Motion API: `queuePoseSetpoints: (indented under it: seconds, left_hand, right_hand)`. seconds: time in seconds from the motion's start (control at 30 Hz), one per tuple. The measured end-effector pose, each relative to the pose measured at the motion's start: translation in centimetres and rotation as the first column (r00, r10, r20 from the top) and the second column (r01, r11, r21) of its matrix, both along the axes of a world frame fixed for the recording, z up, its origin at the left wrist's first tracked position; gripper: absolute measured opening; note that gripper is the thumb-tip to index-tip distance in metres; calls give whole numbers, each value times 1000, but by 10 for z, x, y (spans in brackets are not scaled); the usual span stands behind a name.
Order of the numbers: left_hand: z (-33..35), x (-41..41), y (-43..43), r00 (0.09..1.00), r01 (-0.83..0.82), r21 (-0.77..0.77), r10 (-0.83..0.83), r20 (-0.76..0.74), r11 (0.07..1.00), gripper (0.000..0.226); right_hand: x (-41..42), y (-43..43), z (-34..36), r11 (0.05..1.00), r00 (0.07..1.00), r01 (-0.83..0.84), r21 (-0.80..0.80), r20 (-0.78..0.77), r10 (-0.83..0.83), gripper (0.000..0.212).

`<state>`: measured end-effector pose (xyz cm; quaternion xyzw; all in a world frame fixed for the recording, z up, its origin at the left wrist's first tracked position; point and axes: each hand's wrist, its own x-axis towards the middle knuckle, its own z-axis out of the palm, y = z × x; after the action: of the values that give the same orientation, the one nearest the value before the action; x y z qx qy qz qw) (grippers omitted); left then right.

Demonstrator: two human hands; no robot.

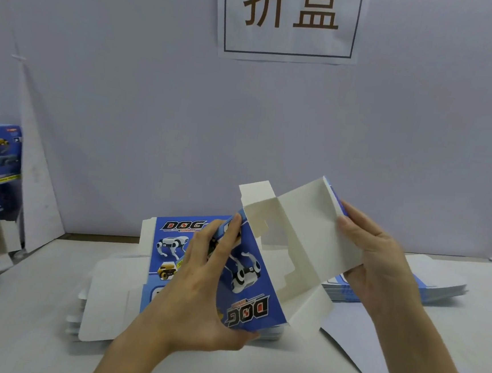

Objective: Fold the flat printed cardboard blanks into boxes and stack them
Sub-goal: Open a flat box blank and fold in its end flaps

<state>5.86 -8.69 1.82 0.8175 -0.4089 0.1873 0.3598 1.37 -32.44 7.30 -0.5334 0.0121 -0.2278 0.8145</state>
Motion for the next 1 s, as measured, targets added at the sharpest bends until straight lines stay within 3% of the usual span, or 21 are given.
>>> queuePoseSetpoints:
  seconds: [0.2, 0.43, 0.6, 0.7, 0.77, 0.8, 0.87, 0.9, 0.97, 1.0]
  left_hand:
    - [-3, 5, 1, 999, -44, -37, 43, -20, 998, 124]
    - [-1, 5, 2, 998, -45, -42, 43, -41, 998, 126]
    - [1, 4, 3, 996, -66, -55, 63, -55, 996, 127]
    - [3, 4, 4, 995, -72, -136, 63, -73, 988, 130]
    - [6, 3, 5, 990, -115, -279, 86, -114, 953, 130]
    - [8, 3, 5, 985, -145, -370, 98, -144, 918, 131]
    - [13, 0, 3, 974, -181, -535, 76, -211, 825, 134]
    - [16, -2, 1, 971, -185, -598, 52, -232, 780, 130]
    - [22, -8, -7, 966, -192, -676, 14, -259, 712, 118]
    - [24, -12, -11, 962, -199, -700, 0, -274, 686, 114]
  right_hand:
    - [-3, 4, 4, 1000, 1000, -8, 0, 9, 8, 19]
    - [-4, 14, 1, 994, 994, 107, -37, 3, -107, 17]
    - [-6, 16, 2, 981, 986, 153, -122, 90, -143, 19]
    - [-5, 15, 5, 995, 989, 86, -46, 126, -79, 21]
    - [-4, 14, 8, 998, 986, 2, 66, 166, -13, 27]
    - [-3, 13, 8, 999, 985, -11, 46, 170, 3, 29]
    - [-4, 11, 6, 982, 988, -23, -186, 143, 50, 41]
    - [-5, 11, 3, 929, 989, -58, -366, 102, 102, 52]
    - [-7, 19, -4, 711, 966, -224, -666, -58, 250, 74]
    - [-7, 26, -9, 596, 938, -309, -741, -137, 318, 86]
